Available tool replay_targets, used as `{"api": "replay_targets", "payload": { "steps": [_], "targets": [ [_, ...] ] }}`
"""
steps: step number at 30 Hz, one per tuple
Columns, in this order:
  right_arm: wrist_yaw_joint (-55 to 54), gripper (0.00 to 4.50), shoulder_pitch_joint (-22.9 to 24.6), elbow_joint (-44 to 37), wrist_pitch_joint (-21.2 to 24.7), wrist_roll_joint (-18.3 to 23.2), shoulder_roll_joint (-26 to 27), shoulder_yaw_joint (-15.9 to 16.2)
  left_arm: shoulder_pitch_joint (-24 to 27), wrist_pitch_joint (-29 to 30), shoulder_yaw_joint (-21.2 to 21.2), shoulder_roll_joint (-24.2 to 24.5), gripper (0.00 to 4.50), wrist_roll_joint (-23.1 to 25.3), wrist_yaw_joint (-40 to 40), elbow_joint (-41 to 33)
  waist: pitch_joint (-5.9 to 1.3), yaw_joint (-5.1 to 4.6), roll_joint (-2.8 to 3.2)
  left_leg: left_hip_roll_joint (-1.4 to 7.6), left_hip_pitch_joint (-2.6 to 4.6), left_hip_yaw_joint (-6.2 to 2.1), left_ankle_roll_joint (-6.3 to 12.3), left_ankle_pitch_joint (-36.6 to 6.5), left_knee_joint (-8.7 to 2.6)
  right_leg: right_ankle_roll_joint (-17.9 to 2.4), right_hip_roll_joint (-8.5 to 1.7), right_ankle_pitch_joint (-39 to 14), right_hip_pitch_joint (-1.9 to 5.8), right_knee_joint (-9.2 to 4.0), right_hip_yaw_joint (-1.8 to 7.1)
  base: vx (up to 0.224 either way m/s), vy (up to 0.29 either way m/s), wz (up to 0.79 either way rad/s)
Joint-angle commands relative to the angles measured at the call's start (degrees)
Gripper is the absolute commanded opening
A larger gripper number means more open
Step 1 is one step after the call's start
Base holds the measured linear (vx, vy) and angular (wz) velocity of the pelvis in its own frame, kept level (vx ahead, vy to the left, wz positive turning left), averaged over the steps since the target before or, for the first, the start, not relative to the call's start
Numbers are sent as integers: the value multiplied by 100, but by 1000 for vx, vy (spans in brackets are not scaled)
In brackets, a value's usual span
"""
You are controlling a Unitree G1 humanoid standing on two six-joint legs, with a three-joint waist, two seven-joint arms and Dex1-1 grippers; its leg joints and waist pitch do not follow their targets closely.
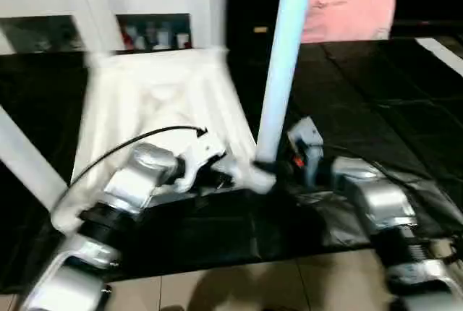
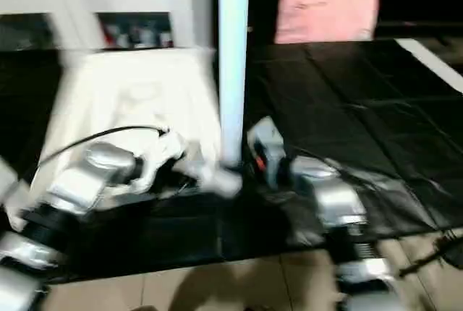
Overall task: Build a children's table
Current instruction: Rotate leg to tighten
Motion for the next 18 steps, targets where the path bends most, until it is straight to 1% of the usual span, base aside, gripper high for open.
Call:
{"api": "replay_targets", "payload": {
  "steps": [1,2,3,4,5,7,8,9,12,14,16,17,18],
  "targets": [
    [-457,201,5,298,224,-141,445,339,-122,19,86,-513,0,-291,351,-452,-410,65,-19,95,-71,-44,252,-585,-374,-539,-389,-2063,391,-539,354,0,0,0],
    [-961,200,-50,415,198,-283,687,326,-149,95,179,-793,0,-278,752,-411,-408,51,-18,107,-64,-38,270,-582,-372,-556,-385,-1993,376,-538,361,0,0,0],
    [-1229,200,-92,490,170,-358,834,329,-165,92,181,-937,0,-241,940,-384,-410,43,-10,119,-60,-41,242,-571,-373,-583,-387,-1954,366,-524,364,0,0,0],
    [-1416,200,-130,541,153,-398,941,326,-177,72,164,-1027,0,-207,1053,-363,-403,40,-18,104,-58,-44,228,-620,-380,-566,-381,-2036,372,-550,345,0,0,0],
    [-1508,200,-150,549,142,-434,1007,318,-177,104,147,-1070,0,-180,1105,-388,-408,50,4,98,-44,-43,244,-655,-380,-530,-390,-2071,371,-560,354,0,0,0],
    [-1538,200,-163,509,98,-438,1080,305,-188,153,132,-1105,0,-152,1169,-414,-409,53,-1,105,-57,-50,275,-652,-390,-504,-385,-1961,380,-544,360,0,0,0],
    [-1514,200,-159,473,85,-381,1121,280,-198,179,121,-1109,0,-139,1209,-426,-417,59,11,108,-55,-49,300,-645,-388,-509,-385,-1855,387,-531,365,0,0,0],
    [-1501,251,-157,461,93,-358,1129,268,-206,178,110,-1102,0,-133,1212,-427,-412,57,13,112,-63,-52,324,-646,-394,-528,-384,-1789,388,-529,367,0,0,0],
    [-1362,251,-116,375,32,-335,1108,282,-192,132,26,-1003,0,-77,1142,-436,-407,56,16,115,-51,-50,323,-721,-397,-544,-386,-1800,384,-535,369,0,0,0],
    [-1248,291,-66,289,-16,-305,1048,268,-147,61,-50,-885,0,-12,1073,-439,-407,54,16,121,-56,-57,314,-738,-404,-548,-392,-1793,390,-528,374,0,0,0],
    [-1175,298,-43,249,-49,-275,1008,257,-141,42,-62,-863,0,0,1062,-434,-413,59,15,115,-61,-50,333,-704,-397,-572,-396,-1697,399,-522,381,0,0,0],
    [-910,310,13,144,-104,-183,879,250,-117,-10,-84,-743,0,-1,937,-436,-417,60,16,125,-59,-54,346,-645,-400,-608,-393,-1597,400,-506,382,0,0,0],
    [-871,325,20,130,-114,-172,861,251,-116,-18,-87,-728,0,-2,920,-436,-419,63,4,127,-57,-56,358,-639,-402,-616,-392,-1566,402,-501,380,0,0,0]
  ]
}}
